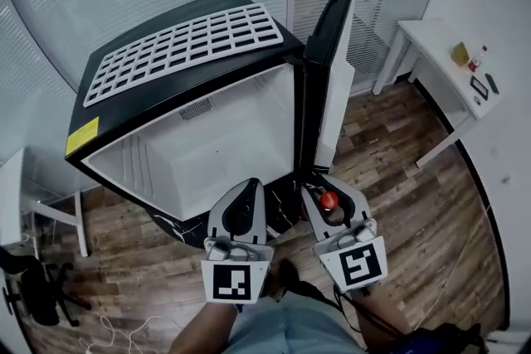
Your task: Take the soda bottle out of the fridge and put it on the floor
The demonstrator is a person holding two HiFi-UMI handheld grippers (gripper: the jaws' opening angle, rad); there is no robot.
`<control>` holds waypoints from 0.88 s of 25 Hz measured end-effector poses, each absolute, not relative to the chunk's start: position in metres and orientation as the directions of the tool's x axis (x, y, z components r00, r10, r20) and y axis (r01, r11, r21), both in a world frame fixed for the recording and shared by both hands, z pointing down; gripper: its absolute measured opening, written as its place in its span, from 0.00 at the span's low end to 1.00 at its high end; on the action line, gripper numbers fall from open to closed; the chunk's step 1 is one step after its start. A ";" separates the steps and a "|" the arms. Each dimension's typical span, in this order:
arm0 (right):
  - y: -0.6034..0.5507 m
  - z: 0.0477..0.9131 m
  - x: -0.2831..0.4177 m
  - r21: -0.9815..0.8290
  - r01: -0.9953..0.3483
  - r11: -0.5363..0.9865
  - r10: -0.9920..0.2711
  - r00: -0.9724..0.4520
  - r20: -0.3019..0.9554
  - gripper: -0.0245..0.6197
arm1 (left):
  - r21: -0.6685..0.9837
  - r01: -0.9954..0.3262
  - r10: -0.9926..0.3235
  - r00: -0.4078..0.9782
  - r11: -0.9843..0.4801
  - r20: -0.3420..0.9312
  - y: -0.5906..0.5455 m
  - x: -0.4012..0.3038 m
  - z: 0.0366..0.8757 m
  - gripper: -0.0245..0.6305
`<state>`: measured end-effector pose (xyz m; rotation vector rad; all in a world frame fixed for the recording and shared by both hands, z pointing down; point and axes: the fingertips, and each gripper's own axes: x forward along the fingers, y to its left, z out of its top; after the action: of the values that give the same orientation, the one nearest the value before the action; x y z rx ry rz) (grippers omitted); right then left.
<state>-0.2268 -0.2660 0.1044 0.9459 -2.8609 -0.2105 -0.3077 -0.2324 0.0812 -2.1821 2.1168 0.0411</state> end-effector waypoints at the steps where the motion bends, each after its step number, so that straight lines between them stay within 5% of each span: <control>1: -0.265 0.105 -0.223 0.166 -0.606 0.778 -0.623 -0.779 0.071 0.21 | -0.056 -0.997 -0.994 0.060 -0.055 -0.092 -0.232 -0.304 0.081 0.06; 22: -0.165 0.112 -0.092 0.160 -0.939 0.304 -0.953 -0.297 0.066 0.21 | -0.057 -0.765 -0.763 0.644 -0.641 -0.063 -0.182 -0.165 0.098 0.06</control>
<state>-0.0921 -0.1648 0.1123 1.7652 -2.4133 -0.1362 -0.1646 -0.1821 0.0985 -2.7766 1.2932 0.0515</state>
